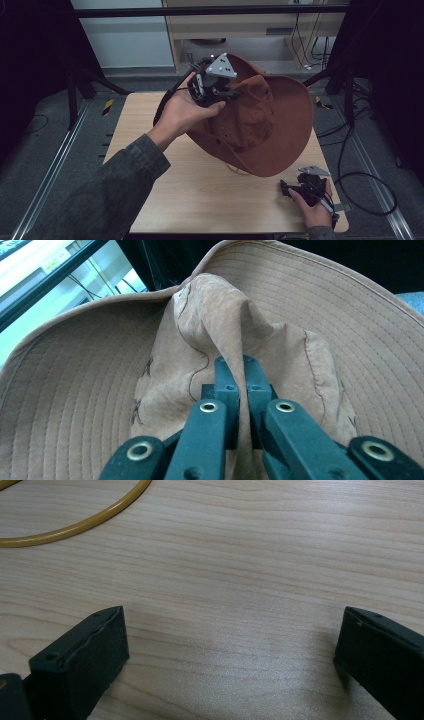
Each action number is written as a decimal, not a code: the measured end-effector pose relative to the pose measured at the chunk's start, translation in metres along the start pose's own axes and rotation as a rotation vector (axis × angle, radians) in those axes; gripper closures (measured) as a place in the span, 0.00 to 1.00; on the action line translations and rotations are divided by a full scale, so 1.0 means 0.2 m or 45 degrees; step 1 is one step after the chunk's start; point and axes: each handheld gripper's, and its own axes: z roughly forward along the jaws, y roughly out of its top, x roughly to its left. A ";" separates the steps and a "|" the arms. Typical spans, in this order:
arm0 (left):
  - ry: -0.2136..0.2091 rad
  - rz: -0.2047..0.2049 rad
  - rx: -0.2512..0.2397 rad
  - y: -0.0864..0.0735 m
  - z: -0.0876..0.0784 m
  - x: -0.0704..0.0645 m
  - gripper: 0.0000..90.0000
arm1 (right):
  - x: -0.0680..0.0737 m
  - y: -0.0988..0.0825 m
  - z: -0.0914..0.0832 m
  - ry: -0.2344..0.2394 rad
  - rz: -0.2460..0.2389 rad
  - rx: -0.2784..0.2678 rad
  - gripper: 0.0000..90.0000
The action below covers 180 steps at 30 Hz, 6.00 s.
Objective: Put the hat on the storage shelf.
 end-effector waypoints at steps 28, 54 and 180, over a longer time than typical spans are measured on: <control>-0.011 -0.024 0.041 0.07 0.23 0.05 0.98 | -0.01 0.00 0.00 -0.002 -0.012 0.000 0.01; -0.039 -0.078 0.120 0.04 0.41 0.08 0.96 | -0.01 0.00 0.00 -0.004 -0.010 0.001 0.01; 0.291 -0.709 0.349 -1.96 -0.12 0.00 0.05 | -0.01 0.00 0.00 -0.008 -0.012 -0.001 0.01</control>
